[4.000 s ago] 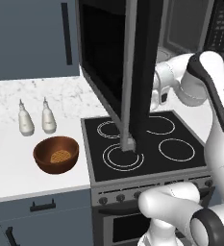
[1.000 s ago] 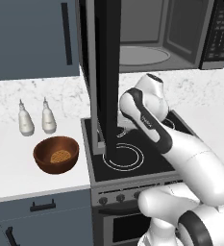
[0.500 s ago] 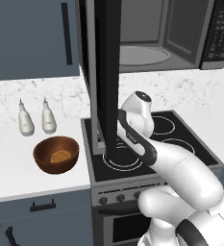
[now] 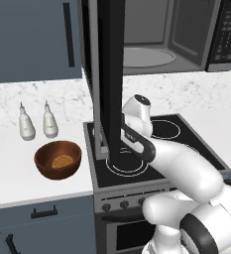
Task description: Open the microwave, place the bowl with waffle inside the microwave, then close the microwave door and turn it on.
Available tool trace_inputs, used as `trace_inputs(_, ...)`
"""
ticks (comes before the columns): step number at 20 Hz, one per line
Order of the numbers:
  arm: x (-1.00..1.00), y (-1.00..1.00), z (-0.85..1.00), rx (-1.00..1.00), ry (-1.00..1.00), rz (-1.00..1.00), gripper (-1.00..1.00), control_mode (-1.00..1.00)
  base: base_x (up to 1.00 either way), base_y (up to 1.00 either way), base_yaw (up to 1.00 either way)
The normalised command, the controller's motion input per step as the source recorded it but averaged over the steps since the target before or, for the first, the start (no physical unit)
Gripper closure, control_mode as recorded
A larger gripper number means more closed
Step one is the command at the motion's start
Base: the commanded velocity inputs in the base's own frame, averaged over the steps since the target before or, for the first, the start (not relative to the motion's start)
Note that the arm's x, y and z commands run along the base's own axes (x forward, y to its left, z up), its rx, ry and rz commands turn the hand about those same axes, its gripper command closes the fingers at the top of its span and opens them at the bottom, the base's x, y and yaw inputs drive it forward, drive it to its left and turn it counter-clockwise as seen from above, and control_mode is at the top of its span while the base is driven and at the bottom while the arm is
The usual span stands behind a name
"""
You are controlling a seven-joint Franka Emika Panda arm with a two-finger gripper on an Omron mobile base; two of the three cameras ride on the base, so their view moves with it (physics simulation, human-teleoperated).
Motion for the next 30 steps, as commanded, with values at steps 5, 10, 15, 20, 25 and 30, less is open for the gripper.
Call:
trace_inputs(5,0.10,0.24,-0.11,-0.02,0.02,0.00,-1.00,-1.00,0.00,0.00,0.00)
trace_inputs(10,0.07,0.17,-0.21,-0.03,0.02,0.00,-1.00,-1.00,0.00,0.00,0.00)
trace_inputs(15,0.01,0.08,-0.32,-0.04,0.03,0.00,-1.00,-1.00,0.00,0.00,0.00)
trace_inputs(20,0.00,0.13,-0.30,-0.02,0.00,0.00,-1.00,-1.00,0.00,0.00,0.00)
trace_inputs(25,0.01,0.23,-0.08,0.00,0.00,0.00,-1.00,-1.00,0.00,0.00,0.00)
trace_inputs(30,0.12,0.37,0.00,0.00,0.00,0.00,-1.00,-1.00,0.00,0.00,0.00)
